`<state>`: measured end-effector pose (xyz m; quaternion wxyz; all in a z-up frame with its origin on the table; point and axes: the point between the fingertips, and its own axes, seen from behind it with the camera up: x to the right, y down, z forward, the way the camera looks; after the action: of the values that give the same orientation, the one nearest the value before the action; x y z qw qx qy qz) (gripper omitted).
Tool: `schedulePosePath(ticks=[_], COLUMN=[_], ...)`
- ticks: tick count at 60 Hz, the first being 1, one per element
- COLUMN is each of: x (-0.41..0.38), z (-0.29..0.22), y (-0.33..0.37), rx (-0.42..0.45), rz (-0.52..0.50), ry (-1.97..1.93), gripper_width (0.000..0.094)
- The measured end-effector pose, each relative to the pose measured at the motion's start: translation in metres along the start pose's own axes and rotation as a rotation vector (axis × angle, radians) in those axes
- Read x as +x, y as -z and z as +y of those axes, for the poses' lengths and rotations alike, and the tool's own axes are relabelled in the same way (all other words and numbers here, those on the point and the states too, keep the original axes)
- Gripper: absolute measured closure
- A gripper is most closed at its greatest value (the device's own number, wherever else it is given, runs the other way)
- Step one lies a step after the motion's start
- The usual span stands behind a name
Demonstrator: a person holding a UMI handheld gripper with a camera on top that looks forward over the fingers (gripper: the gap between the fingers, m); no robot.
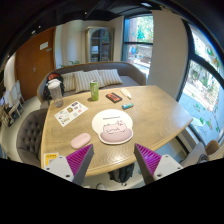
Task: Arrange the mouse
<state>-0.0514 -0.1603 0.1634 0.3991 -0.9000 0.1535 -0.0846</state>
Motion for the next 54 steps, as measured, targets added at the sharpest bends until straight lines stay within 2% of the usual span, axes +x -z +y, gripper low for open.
schedulePosePath(ticks=[17,34,43,52,54], x=[-0.020,-0.093,-0.127,-0.157,-0.162], z=[0.012,0.053,0.073,0.091,0.083], y=[-0.029,-0.094,-0.128,-0.158,-0.163], rx=[-0.004,-0.066,-0.082,-0.094,-0.056], rz=[-0.111,-0.336,-0.416,-0.438,-0.441], ry=[0.063,0.123,0.167,0.200,0.210], gripper_width=[0.0095,0.0100,0.0100,0.0101,0.0102])
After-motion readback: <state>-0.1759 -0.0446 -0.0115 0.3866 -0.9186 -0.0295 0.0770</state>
